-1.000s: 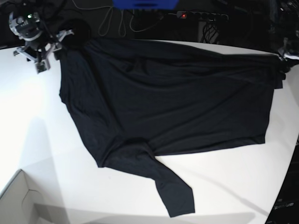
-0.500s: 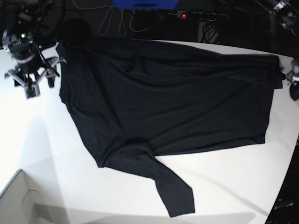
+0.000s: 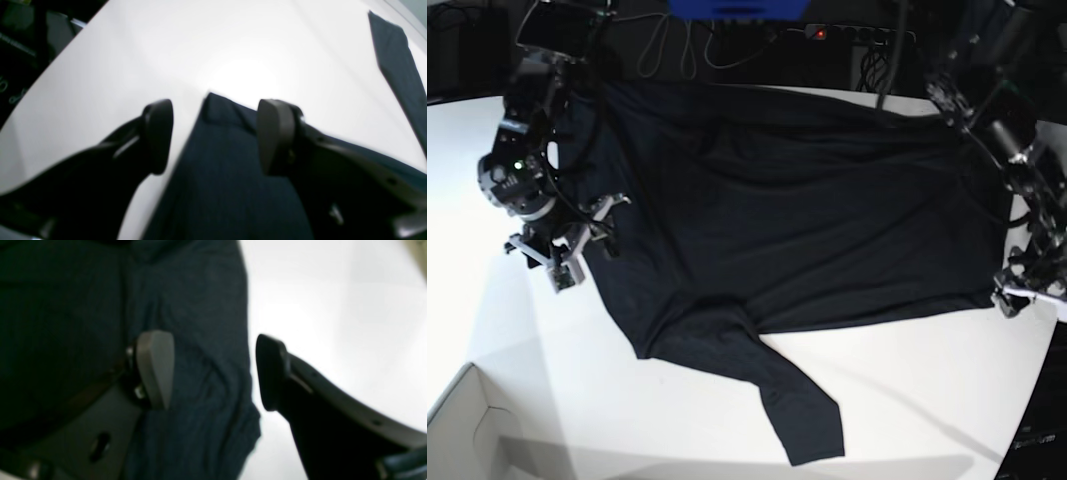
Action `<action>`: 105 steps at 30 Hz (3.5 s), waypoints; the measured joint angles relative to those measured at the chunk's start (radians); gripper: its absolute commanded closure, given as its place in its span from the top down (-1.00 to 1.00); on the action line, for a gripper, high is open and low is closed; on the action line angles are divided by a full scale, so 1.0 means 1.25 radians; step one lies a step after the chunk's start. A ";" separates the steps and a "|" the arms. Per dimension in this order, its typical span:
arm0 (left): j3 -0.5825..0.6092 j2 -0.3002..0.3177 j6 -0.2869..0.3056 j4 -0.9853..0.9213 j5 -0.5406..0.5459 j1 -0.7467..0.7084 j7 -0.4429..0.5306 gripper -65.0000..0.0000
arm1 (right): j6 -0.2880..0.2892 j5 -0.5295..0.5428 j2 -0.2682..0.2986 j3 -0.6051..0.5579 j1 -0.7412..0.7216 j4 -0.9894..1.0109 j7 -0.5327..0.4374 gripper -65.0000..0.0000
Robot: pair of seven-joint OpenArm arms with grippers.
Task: Layout the t-shirt on the table in an organized manner, then fold the t-shirt properly
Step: 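Move both grippers down to the shirt's side edges near the hem, then grasp the hem-side edges of the shirt with both grippers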
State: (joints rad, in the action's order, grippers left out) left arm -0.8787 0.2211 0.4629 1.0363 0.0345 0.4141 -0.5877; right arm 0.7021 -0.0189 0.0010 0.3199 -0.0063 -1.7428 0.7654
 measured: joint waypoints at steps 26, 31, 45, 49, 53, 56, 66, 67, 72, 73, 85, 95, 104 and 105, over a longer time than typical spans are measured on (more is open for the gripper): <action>0.175 0.101 -0.008 -0.489 -0.039 0.123 0.295 0.12 | 0.000 -0.002 0.041 -0.034 -0.010 0.023 -0.002 0.20; 0.175 0.100 -0.009 -0.489 -0.037 0.123 0.294 -0.55 | 0.000 -0.003 0.039 -0.096 -0.027 0.030 -0.003 0.20; 0.170 0.100 -0.001 -0.482 -0.034 0.126 0.289 -1.00 | 0.000 0.000 0.060 -0.126 -0.370 0.490 -0.023 0.22; 0.170 0.103 0.004 -0.476 0.000 0.127 0.236 -1.00 | -0.003 -0.003 0.081 -0.122 -0.448 0.662 -0.139 0.21; 0.175 0.104 0.003 -0.383 0.100 0.112 0.173 -1.00 | -0.002 -0.003 0.091 -0.126 -0.476 0.798 -0.236 0.21; 0.175 0.107 0.004 -0.290 0.144 0.089 0.129 -1.00 | -0.003 -0.006 0.092 -0.126 -0.479 0.849 -0.308 0.21; 0.176 0.102 0.004 -0.182 0.198 0.048 0.072 -1.00 | -0.037 -0.002 0.096 -0.121 -0.478 0.862 -0.382 0.21; 0.176 0.101 0.004 -0.183 0.198 0.047 0.071 -1.00 | -0.056 -0.002 0.096 -0.121 -0.478 0.862 -0.382 0.21; 0.176 0.100 0.004 -0.183 0.198 0.044 0.072 -1.00 | -0.161 -0.002 0.099 -0.125 -0.478 0.863 -0.385 0.21; 0.176 0.100 0.004 -0.183 0.198 0.044 0.072 -1.00 | -0.174 -0.002 0.099 -0.125 -0.478 0.865 -0.396 0.21; 0.176 0.100 0.004 -0.183 0.198 0.027 0.075 -1.00 | -0.186 0.007 0.103 -0.125 -0.491 0.996 -0.482 0.19; 0.176 0.098 0.004 -0.183 0.198 0.027 0.075 -1.00 | -0.186 0.010 0.104 -0.157 -0.489 0.996 -0.475 -1.00; 0.176 0.099 0.004 -0.183 0.197 0.027 0.074 -1.00 | -0.106 -0.006 0.119 -0.173 -0.320 0.689 -0.423 -1.00; 0.176 0.100 0.004 -0.183 0.199 0.026 0.075 -1.00 | -0.108 -0.007 0.123 -0.172 -0.295 0.638 -0.398 -1.00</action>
State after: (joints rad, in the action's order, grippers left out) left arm -0.6582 0.3458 0.4679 0.8078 0.2832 0.4469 -0.4938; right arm 0.5674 -0.0273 0.1547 0.1043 -0.3756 -0.9451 0.2676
